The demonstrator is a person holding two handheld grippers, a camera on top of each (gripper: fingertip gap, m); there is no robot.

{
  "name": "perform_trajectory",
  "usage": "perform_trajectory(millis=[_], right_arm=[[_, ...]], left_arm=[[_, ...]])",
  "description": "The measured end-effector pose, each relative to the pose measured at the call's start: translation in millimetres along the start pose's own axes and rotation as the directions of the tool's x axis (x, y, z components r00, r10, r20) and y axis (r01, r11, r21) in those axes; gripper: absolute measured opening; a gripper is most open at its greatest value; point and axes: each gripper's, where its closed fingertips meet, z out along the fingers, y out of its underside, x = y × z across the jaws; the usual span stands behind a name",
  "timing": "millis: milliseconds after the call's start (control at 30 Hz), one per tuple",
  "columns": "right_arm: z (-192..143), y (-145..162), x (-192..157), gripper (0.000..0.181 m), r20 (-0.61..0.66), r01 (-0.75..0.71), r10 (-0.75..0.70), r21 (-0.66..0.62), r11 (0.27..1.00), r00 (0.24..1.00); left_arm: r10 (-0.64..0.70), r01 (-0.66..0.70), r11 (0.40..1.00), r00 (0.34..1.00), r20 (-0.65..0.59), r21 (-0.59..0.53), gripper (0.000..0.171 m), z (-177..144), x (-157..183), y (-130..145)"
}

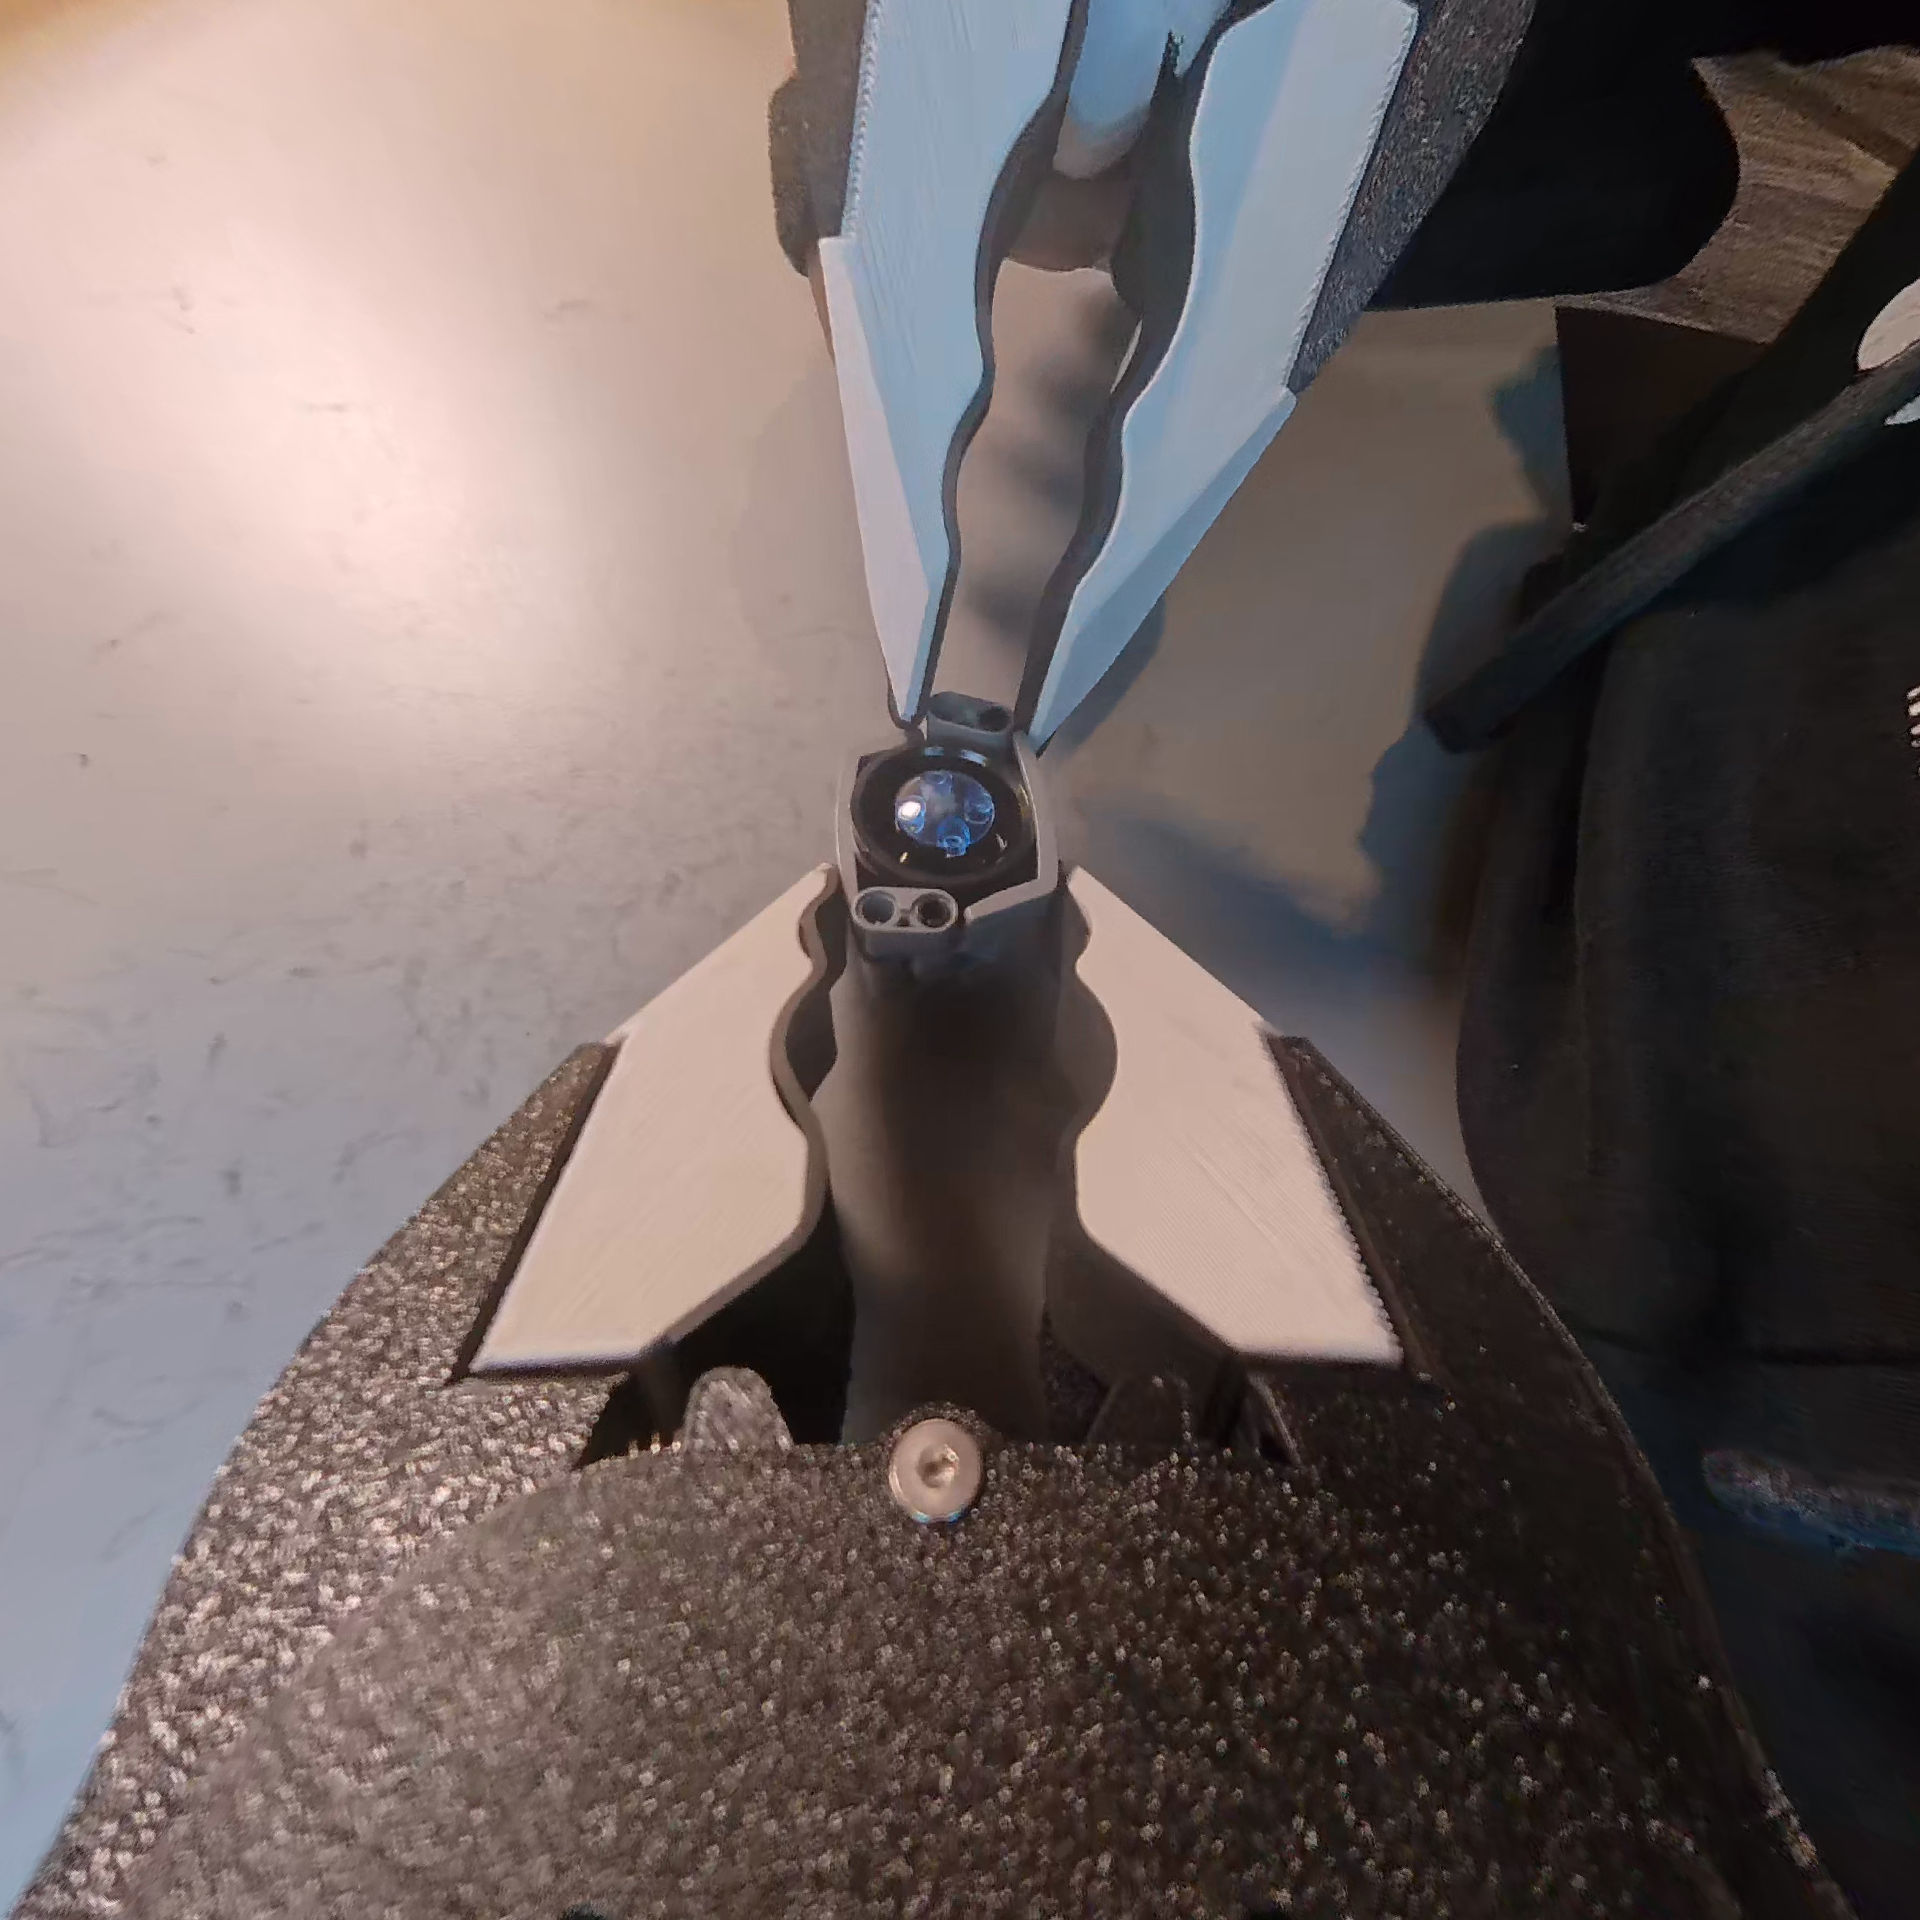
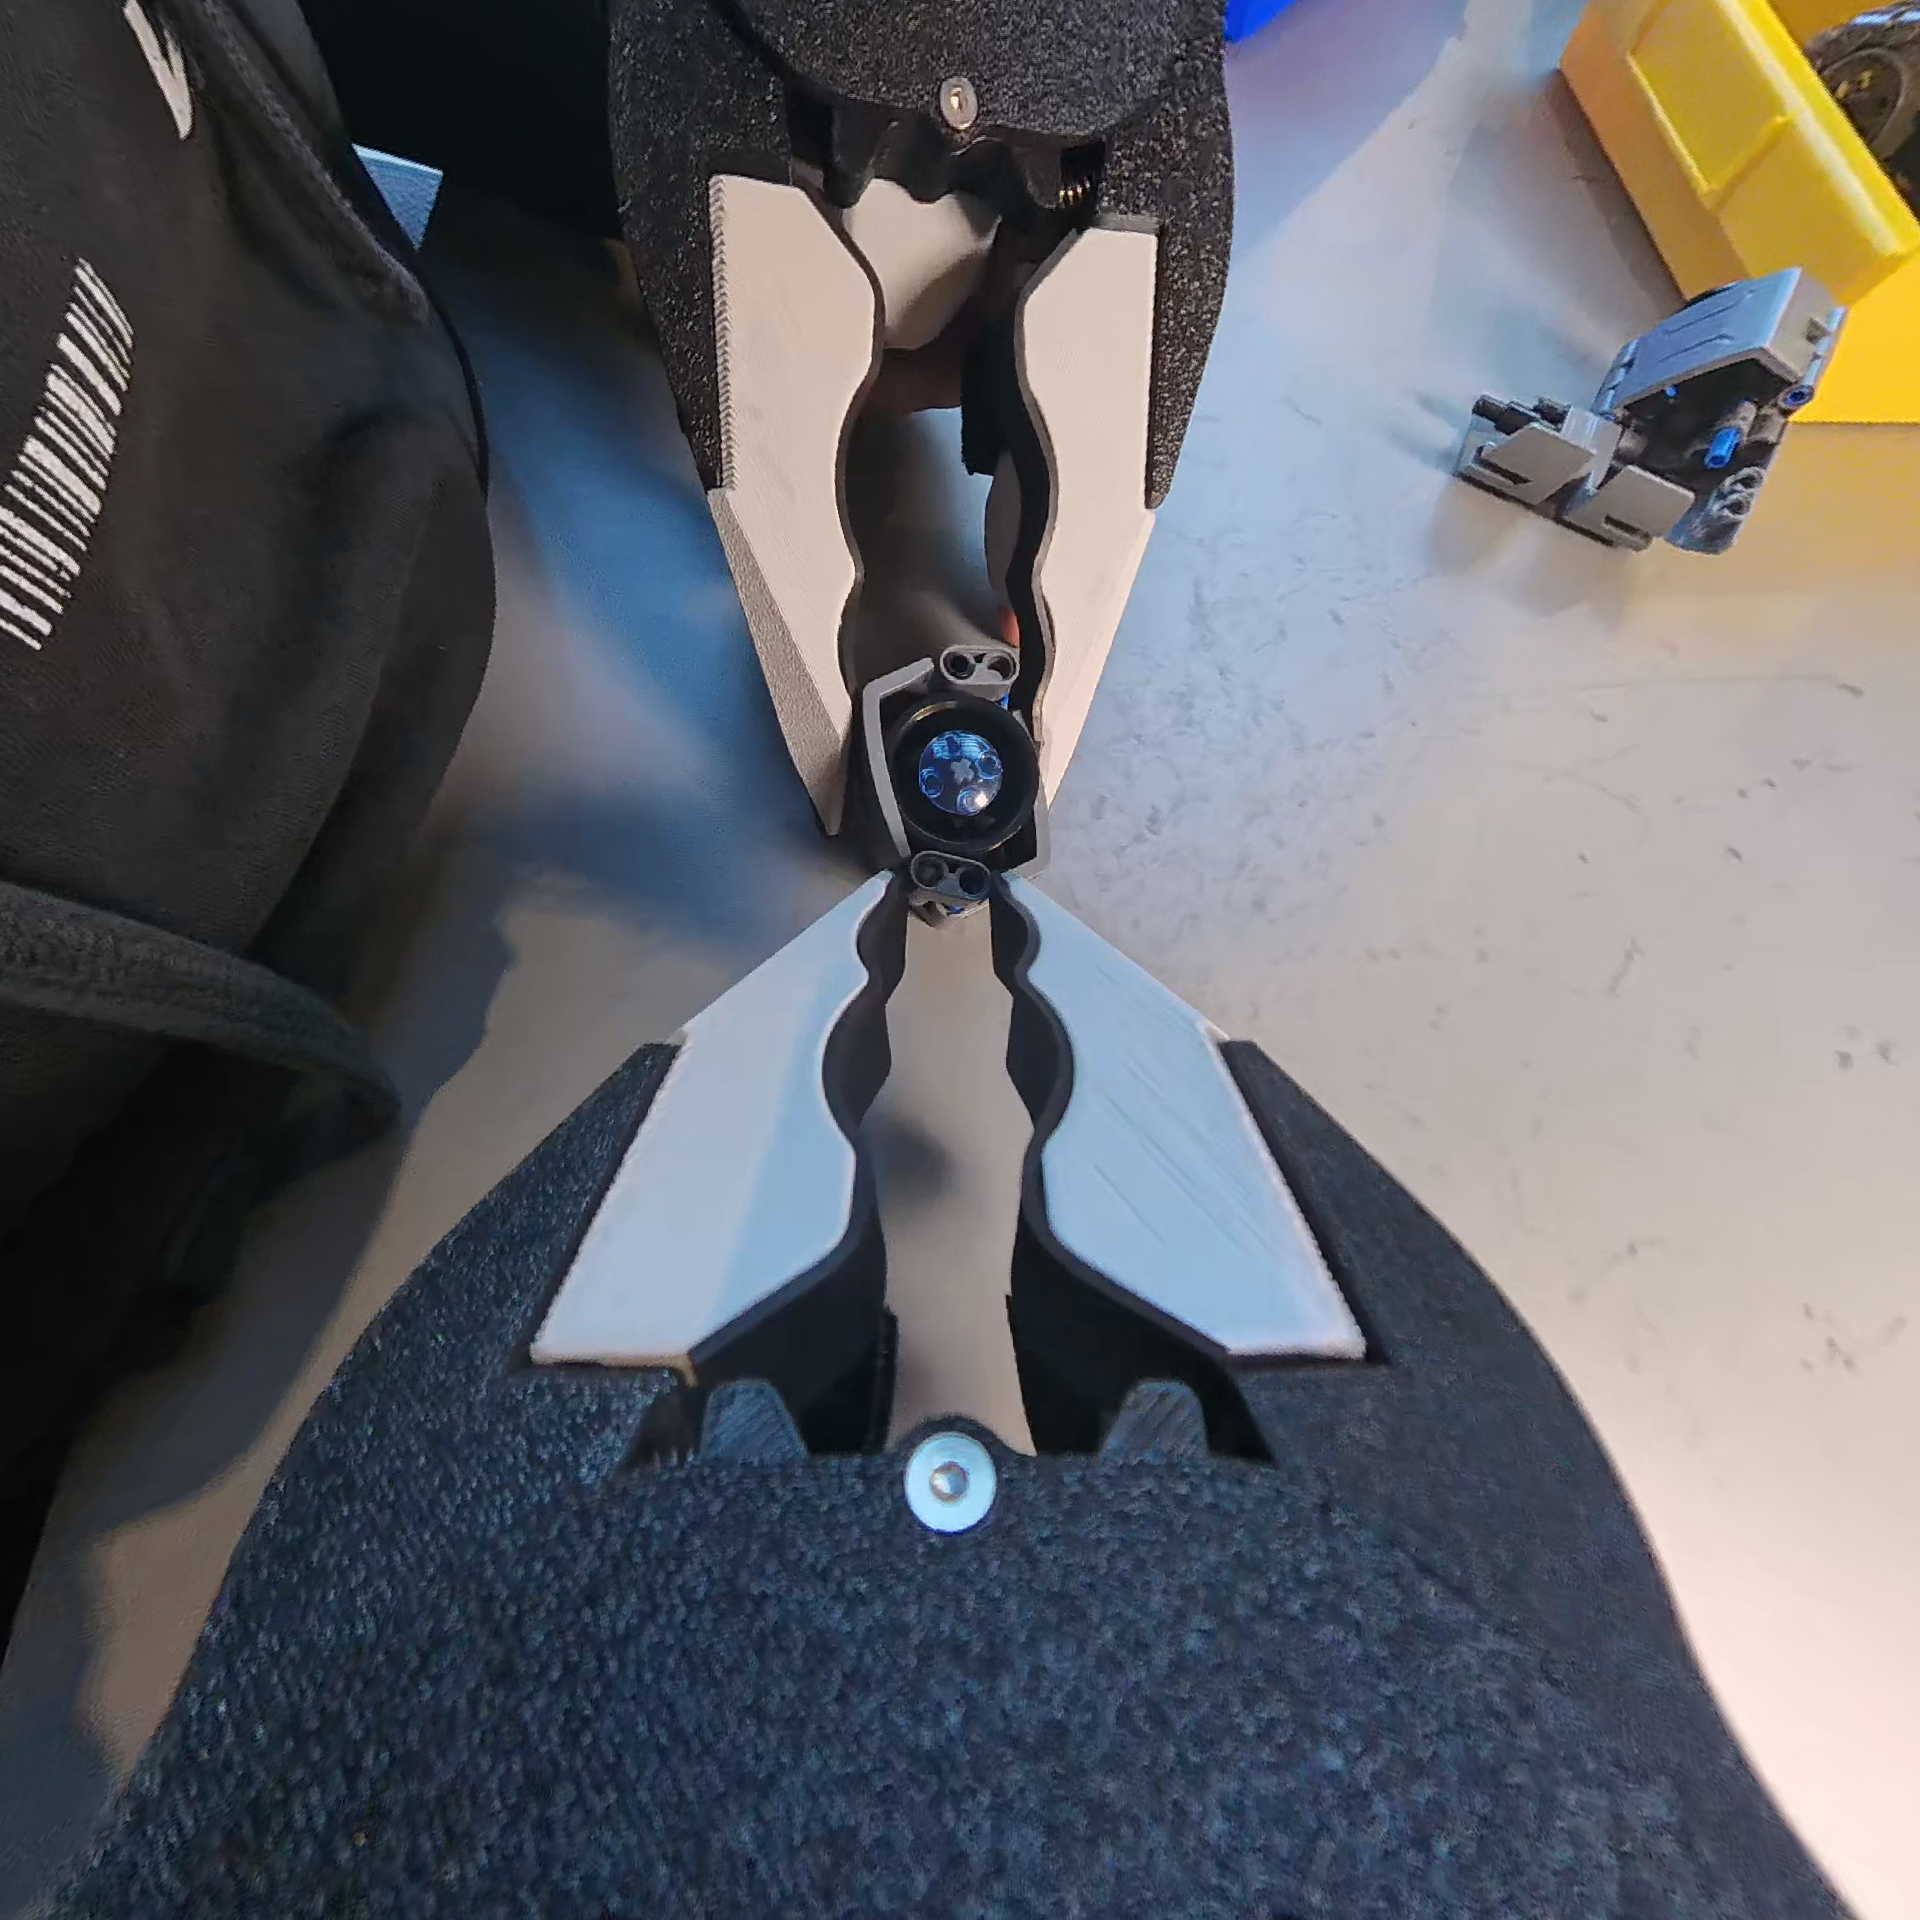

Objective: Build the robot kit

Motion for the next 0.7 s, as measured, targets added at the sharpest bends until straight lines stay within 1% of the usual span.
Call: perform_trajectory(millis=[133, 300, 400, 567, 700], right_arm=[[-1.2, 0.2, 1.2, 0.017, -0.046, -0.036, 0.036, -0.007, 0.999, 0.998], [-6.1, -8.1, -1.1, 0.019, -0.078, -0.1, 0.102, 0.029, 0.995, 0.992], [-3.1, -3.0, 0.5, 0.016, -0.117, -0.084, 0.082, -0.015, 0.996, 0.99], [-1.4, -3.4, 0.0, 0.015, -0.125, -0.096, 0.096, 0.007, 0.995, 0.987], [0.2, -4.5, -1.8, 0.015, -0.133, -0.061, 0.064, 0.023, 0.998, 0.989]], left_arm=[[0.001, -0.001, 1.0, 1.0, 0.026, 0.002, 0.037, -0.2, -1.2, 0.2], [0.01, -0.01, 1.0, 0.999, 0.042, -0.003, 0.037, -0.1, -1.6, 0.3], [-0.008, 0.008, 1.0, 0.999, 0.034, 0.002, 0.037, 0.0, -1.5, 0.3], [-0.012, 0.012, 1.0, 0.999, 0.032, 0.0, 0.037, -0.9, -1.5, 1.4], [-0.021, 0.022, 1.0, 1.0, 0.021, -0.013, 0.038, -0.4, -1.1, 3.9]])
